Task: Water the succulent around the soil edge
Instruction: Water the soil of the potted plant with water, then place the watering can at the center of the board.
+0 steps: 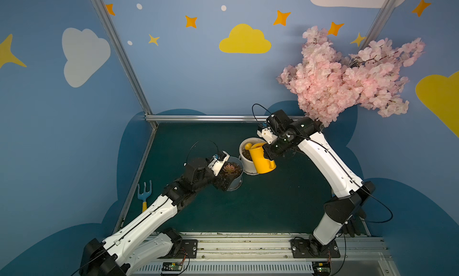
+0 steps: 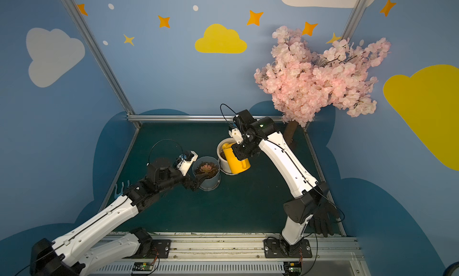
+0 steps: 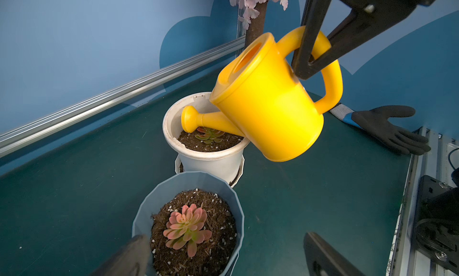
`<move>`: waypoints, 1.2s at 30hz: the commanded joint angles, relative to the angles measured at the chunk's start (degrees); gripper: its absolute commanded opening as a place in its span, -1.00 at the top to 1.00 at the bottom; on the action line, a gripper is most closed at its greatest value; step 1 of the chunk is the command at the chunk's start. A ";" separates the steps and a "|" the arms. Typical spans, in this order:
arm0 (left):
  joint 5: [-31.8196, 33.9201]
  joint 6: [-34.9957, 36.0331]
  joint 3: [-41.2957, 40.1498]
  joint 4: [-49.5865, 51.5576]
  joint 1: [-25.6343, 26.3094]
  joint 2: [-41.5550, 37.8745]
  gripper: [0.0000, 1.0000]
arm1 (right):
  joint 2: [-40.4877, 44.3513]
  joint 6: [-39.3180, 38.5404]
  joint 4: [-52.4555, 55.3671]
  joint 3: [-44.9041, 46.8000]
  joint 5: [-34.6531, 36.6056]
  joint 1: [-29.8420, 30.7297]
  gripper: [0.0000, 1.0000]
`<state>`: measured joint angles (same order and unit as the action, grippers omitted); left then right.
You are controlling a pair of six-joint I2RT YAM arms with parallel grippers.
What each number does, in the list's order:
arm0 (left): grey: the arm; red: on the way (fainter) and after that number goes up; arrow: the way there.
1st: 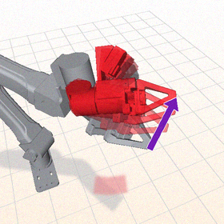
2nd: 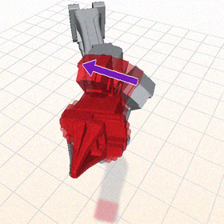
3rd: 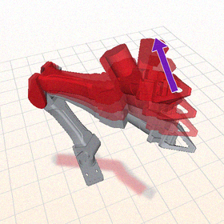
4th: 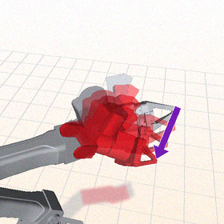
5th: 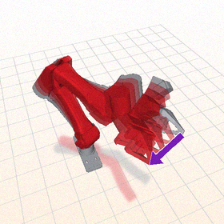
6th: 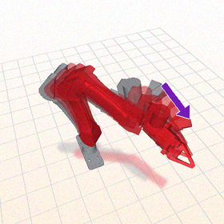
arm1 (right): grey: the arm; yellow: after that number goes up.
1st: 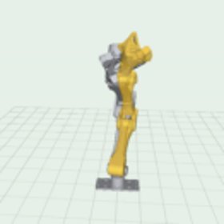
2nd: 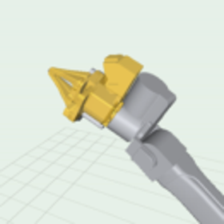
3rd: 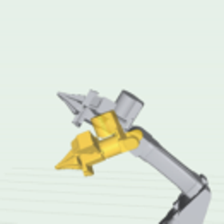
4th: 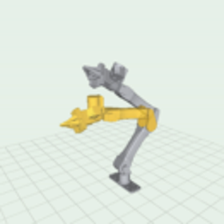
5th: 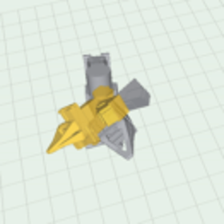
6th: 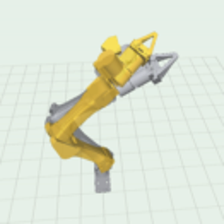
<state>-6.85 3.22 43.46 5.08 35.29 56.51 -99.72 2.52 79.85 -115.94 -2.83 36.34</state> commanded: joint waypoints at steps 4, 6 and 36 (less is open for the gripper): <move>0.38 0.38 -0.57 -1.08 0.06 -1.39 -1.00 | 3.59 0.90 -1.17 0.79 0.67 0.62 1.00; 0.51 0.39 -0.57 -1.17 0.13 -1.49 -1.00 | 4.16 1.94 -1.38 1.63 0.61 0.74 1.00; 0.48 -3.37 -3.82 -7.96 0.05 -4.84 -1.00 | 41.03 4.71 -51.58 47.43 -0.93 1.98 1.00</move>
<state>-5.65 1.02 40.27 0.27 35.31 52.99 -62.50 7.64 39.70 -70.46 -3.14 38.09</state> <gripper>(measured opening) 0.999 0.190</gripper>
